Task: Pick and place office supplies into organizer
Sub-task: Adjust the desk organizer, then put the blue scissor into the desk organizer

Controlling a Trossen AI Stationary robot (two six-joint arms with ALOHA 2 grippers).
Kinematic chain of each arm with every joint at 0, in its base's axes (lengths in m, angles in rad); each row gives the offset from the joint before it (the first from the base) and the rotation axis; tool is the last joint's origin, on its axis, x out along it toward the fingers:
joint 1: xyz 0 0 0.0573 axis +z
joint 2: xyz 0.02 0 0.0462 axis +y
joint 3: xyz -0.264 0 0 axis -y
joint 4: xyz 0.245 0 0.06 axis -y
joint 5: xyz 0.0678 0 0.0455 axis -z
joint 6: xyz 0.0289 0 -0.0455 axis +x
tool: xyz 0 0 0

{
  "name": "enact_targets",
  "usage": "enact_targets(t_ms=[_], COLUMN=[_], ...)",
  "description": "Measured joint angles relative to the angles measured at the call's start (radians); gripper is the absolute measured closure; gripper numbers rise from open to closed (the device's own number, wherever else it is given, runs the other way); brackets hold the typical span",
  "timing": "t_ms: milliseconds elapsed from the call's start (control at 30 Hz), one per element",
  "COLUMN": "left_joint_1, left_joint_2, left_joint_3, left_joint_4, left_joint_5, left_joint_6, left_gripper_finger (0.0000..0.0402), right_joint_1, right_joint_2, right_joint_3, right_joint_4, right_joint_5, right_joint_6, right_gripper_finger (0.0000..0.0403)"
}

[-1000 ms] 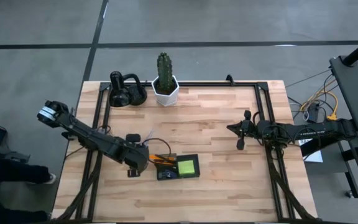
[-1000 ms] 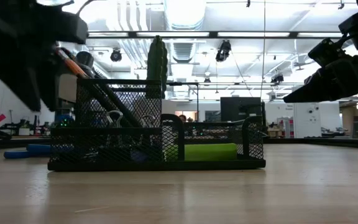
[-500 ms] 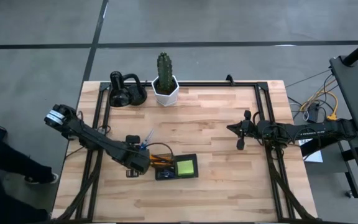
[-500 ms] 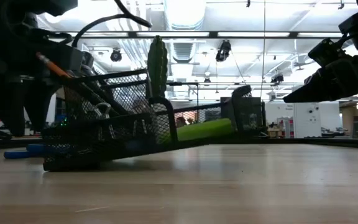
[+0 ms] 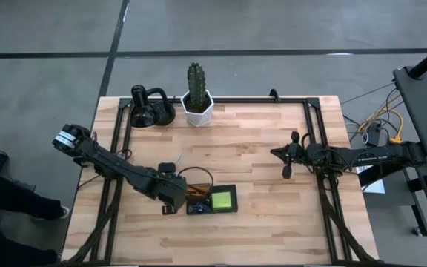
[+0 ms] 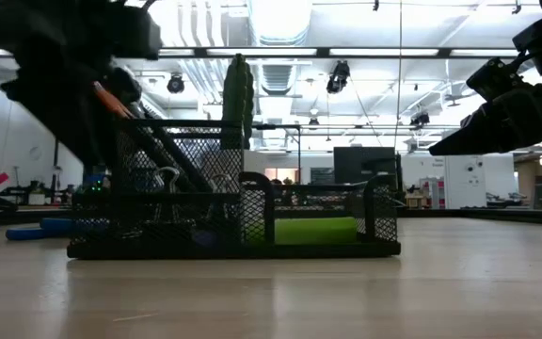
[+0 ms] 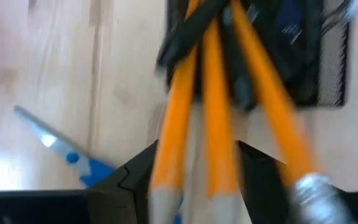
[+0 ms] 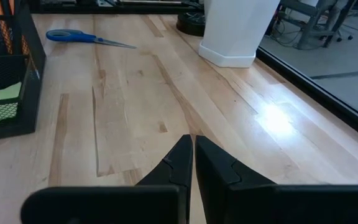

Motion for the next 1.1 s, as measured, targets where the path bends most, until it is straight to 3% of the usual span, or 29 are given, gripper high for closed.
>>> enact_targets(t_ms=[267,500,667,933,1100], left_joint_1=[0.001,0.020,0.027,0.014,0.027], left_joint_2=[0.056,0.095,0.070,-0.022,-0.060], left_joint_3=[0.005,0.009,0.053,0.097,0.096], left_joint_4=[0.155,0.377,0.273,-0.110,-0.281], left_joint_5=[-0.003,-0.085,-0.110,-0.095,-0.105], left_joint_6=[0.038,0.225,0.239,-0.154,-0.733], left_gripper_finger=[0.0231,0.0231,0.0231,0.0231,0.0231], right_joint_1=[0.000,0.000,0.000,0.000,0.000], right_joint_2=[0.000,0.000,0.000,0.000,0.000], right_joint_3=[0.000,0.000,0.000,0.000,0.000], right_joint_4=[0.000,0.000,0.000,-0.001,-0.001], right_joint_5=[0.000,0.000,0.000,0.000,0.000], right_joint_6=[0.000,0.000,0.002,0.002,0.002], right_gripper_finger=[0.0394,0.0394,0.0394,0.0394,0.0394])
